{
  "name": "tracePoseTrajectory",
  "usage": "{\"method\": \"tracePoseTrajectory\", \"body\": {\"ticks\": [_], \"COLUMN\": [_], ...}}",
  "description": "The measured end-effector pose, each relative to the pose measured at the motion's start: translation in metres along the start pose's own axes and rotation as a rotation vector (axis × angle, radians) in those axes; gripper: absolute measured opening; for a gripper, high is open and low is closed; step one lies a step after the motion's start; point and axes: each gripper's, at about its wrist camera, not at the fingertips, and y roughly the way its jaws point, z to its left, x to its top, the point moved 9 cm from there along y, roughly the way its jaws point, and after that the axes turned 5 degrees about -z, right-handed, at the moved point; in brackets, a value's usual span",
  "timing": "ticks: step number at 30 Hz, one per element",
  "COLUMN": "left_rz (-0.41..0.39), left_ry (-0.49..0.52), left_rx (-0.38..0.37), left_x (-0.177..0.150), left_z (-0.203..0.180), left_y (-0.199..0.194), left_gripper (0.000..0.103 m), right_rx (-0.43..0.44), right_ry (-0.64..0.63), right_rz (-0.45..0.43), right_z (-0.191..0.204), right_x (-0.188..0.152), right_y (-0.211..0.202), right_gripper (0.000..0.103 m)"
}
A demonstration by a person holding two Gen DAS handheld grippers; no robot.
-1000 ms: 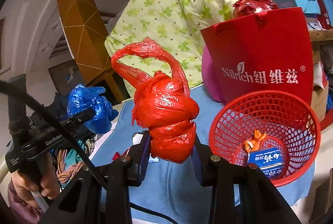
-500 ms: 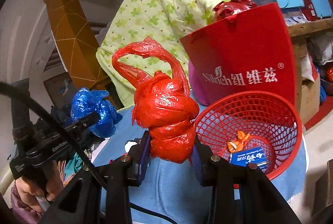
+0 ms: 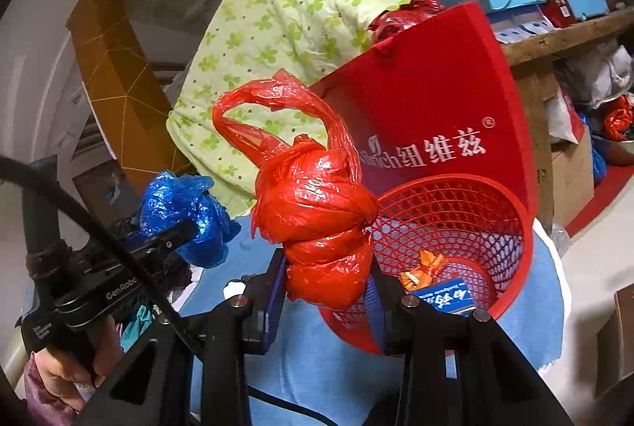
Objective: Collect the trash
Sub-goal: 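Carry the blue bag in the left tool and red bag in the right tool over the basket, then open both tools to drop the bags into the red mesh basket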
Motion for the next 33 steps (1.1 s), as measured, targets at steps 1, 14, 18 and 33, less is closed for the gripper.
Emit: {"method": "tracePoseTrajectory", "body": {"ticks": [1,14,18,33], "left_rz": [0.001,-0.008,-0.004,0.019], "left_ry": [0.003,0.061,0.074,0.077], "left_rx": [-0.003,-0.042,-0.052,-0.144], "left_x": [0.0,0.01,0.011,0.009], "left_z": [-0.001,-0.039,-0.048,-0.071], "left_y": [0.001,0.006,0.01,0.038], "left_gripper": [0.039,0.039,0.04,0.04], "right_rx": [-0.004,-0.043,-0.05,-0.064], "right_ry": [0.005,0.044,0.054,0.17], "right_rz": [-0.002,-0.016,-0.013,0.024], "right_z": [-0.003,-0.028,-0.031,-0.067], "right_x": [0.0,0.001,0.0,-0.003], "right_y": [-0.001,-0.013,-0.013,0.014], "right_gripper": [0.039,0.039,0.039,0.039]}}
